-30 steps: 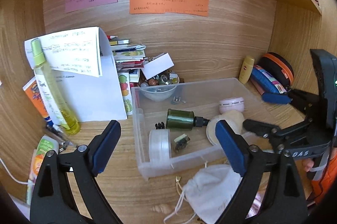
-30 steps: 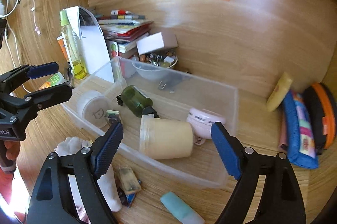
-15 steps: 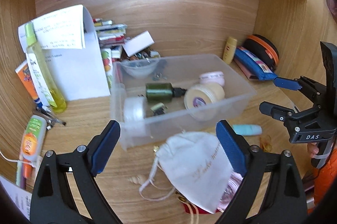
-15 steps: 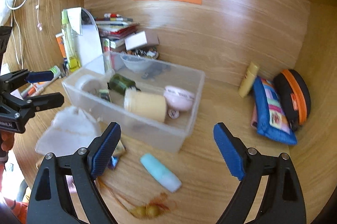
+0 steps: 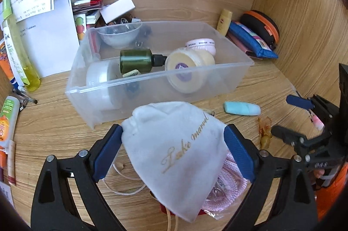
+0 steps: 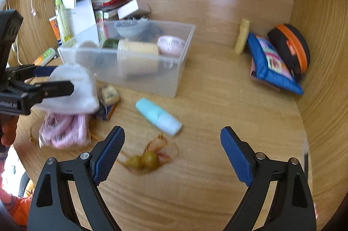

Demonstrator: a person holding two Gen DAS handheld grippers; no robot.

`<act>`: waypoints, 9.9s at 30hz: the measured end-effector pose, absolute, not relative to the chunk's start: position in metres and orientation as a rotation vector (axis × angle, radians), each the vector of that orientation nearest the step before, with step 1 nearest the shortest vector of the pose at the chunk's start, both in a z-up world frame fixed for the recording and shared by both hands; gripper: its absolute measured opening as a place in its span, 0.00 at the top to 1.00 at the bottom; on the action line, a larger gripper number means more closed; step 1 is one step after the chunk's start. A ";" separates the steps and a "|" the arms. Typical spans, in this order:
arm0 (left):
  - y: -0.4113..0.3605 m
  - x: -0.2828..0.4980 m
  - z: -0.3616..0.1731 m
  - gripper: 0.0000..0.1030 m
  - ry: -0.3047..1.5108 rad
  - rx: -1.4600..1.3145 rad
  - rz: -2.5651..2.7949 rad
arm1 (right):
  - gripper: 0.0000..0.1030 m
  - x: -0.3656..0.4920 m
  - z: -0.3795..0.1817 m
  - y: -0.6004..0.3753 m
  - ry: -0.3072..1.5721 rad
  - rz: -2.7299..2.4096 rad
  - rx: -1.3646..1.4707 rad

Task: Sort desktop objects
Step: 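Grasp the white drawstring pouch with the left tool while the right grasps the gourd keychain, then carry the pouch and gourd keychain into the clear box and open both tools, then grasp the bagged pink rope with the right tool, then grasp the small spiral shell with the left tool while the right lifts the rope bag, then carry the shell and pink rope bag over the clear box with both tools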

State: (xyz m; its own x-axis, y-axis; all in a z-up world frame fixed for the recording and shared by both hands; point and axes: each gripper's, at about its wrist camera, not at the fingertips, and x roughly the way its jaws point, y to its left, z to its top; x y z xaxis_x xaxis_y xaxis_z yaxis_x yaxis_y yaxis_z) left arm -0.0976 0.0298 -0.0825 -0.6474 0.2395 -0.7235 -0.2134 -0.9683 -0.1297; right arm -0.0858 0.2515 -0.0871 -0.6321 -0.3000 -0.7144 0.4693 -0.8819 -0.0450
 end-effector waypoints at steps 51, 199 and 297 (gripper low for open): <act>0.005 -0.081 -0.065 0.56 -0.163 -0.950 2.707 | 0.62 -0.091 -0.050 0.239 0.263 -2.472 0.819; -0.065 -0.065 -0.115 0.10 -0.291 -1.271 2.705 | 0.45 -0.071 -0.120 0.122 0.237 -2.099 1.078; -0.028 -0.148 0.008 0.61 -0.055 -0.769 2.908 | 0.48 -0.169 0.021 0.165 0.176 -2.403 0.675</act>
